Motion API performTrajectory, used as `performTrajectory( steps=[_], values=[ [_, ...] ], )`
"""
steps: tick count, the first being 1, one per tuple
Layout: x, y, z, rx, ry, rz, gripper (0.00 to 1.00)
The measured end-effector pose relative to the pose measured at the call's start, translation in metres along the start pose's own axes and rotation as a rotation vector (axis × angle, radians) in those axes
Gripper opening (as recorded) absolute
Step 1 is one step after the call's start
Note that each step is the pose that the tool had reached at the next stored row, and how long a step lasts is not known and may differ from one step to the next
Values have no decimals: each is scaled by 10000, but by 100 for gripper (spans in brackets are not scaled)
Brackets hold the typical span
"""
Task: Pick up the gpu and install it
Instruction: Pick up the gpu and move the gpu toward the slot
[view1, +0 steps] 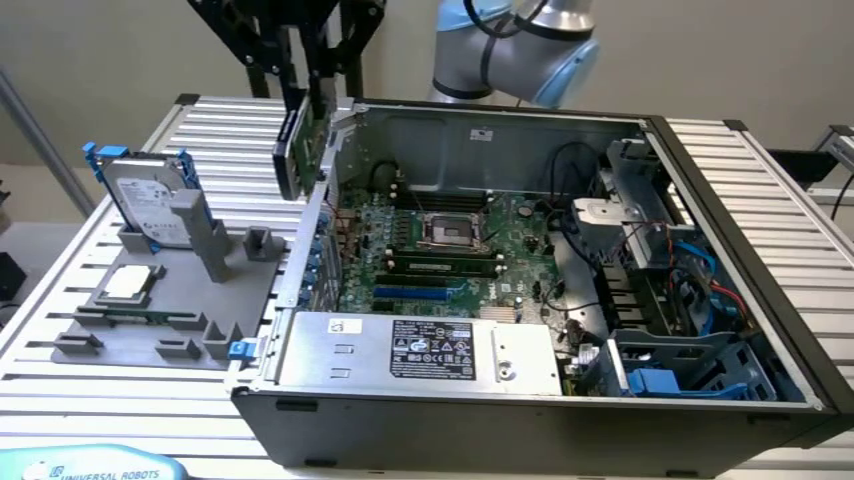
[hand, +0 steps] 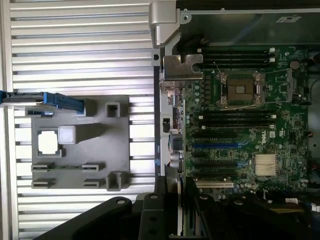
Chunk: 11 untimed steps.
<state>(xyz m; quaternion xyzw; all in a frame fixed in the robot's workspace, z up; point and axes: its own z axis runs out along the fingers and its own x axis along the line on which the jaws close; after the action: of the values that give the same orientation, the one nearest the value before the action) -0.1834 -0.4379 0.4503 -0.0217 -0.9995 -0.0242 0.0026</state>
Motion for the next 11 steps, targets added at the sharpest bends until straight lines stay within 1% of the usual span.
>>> performTrajectory(
  steps=[6,8,11],
  values=[
    [-276,12,1,1,18,2,27],
    [-366,16,11,2,18,1,27],
    [-503,20,44,19,17,-2,27]
  ],
)
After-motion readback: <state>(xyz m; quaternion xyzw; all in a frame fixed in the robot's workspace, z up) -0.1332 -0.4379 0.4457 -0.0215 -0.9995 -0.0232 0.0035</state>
